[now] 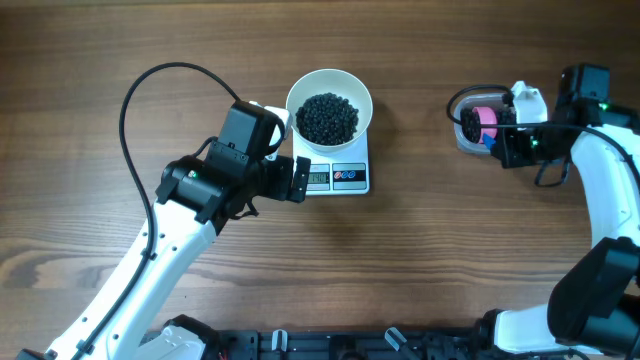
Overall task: Scoop item into bowl and weigh 150g on scale
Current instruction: 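Scoop black beans from the tub again with the right gripper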
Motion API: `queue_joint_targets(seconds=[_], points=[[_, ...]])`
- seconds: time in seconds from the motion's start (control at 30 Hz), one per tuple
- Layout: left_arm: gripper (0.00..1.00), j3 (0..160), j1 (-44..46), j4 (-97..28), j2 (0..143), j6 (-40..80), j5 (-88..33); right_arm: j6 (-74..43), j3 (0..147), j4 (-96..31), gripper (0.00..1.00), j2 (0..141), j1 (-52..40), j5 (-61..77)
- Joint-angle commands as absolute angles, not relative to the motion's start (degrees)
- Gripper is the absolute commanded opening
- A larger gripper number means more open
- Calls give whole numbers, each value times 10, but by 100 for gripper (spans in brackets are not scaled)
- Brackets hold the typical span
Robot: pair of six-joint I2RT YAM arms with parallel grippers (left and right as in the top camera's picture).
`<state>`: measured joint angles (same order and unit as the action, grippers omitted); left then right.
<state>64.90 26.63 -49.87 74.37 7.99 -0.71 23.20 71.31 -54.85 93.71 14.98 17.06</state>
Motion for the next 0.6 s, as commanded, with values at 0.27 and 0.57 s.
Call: queue_joint_targets(seconds=[0.27, 0.57], points=[[100, 649, 265, -497, 745, 83, -6, 285, 708, -570, 4, 956, 170, 270], [100, 649, 265, -497, 745, 83, -6, 277, 708, -579, 4, 994, 210, 336]])
